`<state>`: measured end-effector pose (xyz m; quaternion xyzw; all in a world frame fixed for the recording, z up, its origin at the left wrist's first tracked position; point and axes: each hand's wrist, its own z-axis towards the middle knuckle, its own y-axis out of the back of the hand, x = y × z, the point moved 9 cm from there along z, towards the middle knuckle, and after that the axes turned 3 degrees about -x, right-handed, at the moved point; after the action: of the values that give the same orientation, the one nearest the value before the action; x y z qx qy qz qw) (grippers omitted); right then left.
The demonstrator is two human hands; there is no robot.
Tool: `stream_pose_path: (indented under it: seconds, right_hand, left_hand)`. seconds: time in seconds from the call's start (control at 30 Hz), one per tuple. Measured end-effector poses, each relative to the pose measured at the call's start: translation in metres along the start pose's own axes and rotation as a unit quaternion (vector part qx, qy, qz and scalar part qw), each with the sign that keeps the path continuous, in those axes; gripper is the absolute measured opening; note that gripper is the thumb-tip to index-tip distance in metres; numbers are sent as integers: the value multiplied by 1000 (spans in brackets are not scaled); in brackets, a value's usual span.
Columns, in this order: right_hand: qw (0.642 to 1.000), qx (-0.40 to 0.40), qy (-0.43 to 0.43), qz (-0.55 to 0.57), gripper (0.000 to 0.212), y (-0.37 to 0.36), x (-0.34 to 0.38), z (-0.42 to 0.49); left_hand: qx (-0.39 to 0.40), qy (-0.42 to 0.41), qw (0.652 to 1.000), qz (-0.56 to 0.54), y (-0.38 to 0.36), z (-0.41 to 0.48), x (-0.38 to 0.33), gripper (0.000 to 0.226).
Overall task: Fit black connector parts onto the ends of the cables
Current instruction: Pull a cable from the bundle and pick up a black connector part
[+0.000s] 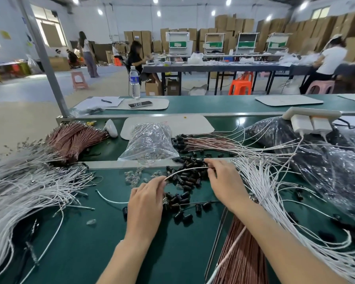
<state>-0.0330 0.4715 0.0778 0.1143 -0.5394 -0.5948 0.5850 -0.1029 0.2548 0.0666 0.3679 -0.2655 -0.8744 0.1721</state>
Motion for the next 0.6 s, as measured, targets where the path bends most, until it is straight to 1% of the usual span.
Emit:
stream_pose_path:
  seconds: [0.1, 0.2, 0.27, 0.37, 0.43, 0.53, 0.6]
  right_hand:
    - [997, 38, 19, -61, 40, -17, 1, 14]
    - [994, 63, 19, -91, 51, -30, 1, 22]
    - [991, 78, 23, -110, 53, -40, 2, 25]
    - [983, 85, 49, -153, 50, -49, 5, 25]
    - [982, 80, 52, -160, 49, -51, 8, 25]
    - [981, 80, 62, -166, 41, -52, 14, 27]
    - [975, 89, 75, -190, 37, -53, 17, 29]
  left_hand:
    - [-6, 40, 999, -23, 2, -1, 11, 19]
    - [1, 70, 997, -36, 0, -3, 19, 15]
    - [-5, 89, 995, -53, 0, -3, 23, 13]
    - [-29, 122, 989, -79, 2, -4, 30, 10]
    - [-40, 144, 983, -102, 3, -3, 35, 10]
    - [-47, 166, 975, -141, 2, -2, 43, 12]
    - [-51, 174, 971, -155, 0, -2, 47, 12]
